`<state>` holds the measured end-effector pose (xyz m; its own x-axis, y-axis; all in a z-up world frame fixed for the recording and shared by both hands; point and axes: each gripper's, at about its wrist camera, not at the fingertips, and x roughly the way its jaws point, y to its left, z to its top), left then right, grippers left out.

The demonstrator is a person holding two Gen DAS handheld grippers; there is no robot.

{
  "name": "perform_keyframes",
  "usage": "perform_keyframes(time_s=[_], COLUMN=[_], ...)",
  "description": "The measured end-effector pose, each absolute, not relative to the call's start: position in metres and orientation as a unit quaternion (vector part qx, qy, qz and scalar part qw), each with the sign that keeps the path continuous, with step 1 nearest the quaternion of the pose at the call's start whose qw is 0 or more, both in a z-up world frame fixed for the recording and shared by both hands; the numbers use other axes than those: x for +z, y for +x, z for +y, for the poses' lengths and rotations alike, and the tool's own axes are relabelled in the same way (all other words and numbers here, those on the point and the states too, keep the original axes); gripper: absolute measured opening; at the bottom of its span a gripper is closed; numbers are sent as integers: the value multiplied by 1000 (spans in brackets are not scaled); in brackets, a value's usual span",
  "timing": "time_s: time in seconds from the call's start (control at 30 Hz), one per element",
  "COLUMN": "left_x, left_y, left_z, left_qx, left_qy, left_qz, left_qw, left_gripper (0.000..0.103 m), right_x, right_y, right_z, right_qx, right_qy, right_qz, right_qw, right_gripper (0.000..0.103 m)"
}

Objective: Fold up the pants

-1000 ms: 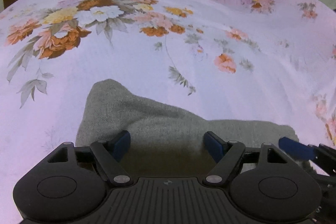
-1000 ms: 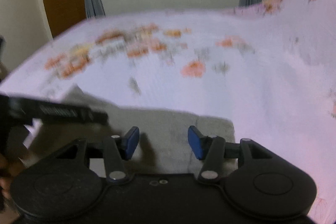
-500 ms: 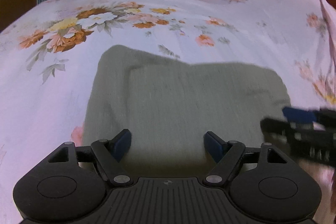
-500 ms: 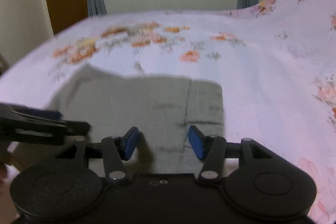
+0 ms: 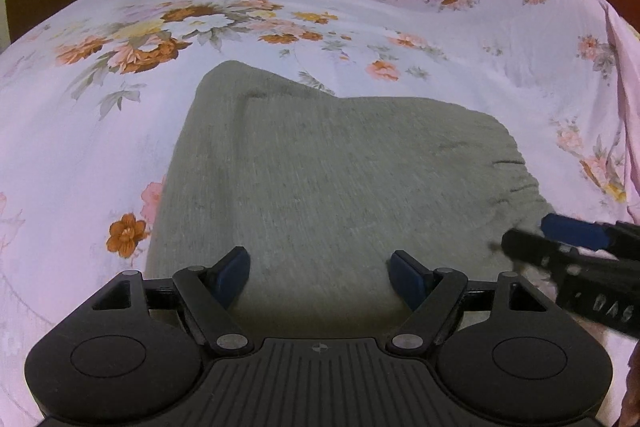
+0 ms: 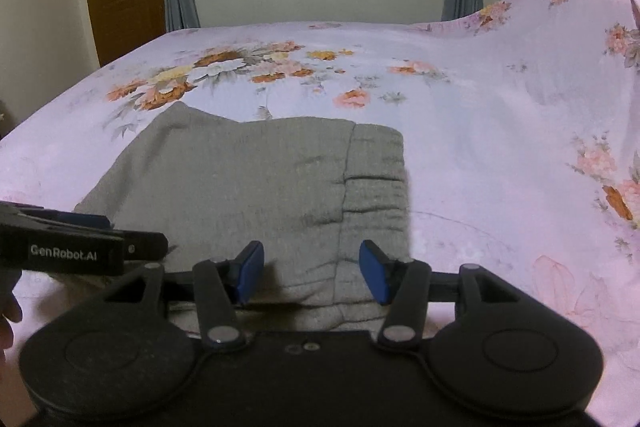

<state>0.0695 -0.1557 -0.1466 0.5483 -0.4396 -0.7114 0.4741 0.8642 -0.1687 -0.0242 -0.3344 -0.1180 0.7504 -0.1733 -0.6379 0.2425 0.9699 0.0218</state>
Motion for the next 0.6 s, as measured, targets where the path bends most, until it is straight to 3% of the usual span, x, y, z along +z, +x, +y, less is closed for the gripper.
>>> perform_keyframes(time_s=[0.6], left_x=[-145], left_y=[42], left_z=[-152], left_qx=[-256], left_qy=[34], left_qz=[379], left_qw=[889], left_gripper=[78], right_x=[-132], right_y=[-35], right_z=[-334], right_qx=[-110], right_qy=[66], right_qz=[357], right_qw=[925], right_gripper=[57])
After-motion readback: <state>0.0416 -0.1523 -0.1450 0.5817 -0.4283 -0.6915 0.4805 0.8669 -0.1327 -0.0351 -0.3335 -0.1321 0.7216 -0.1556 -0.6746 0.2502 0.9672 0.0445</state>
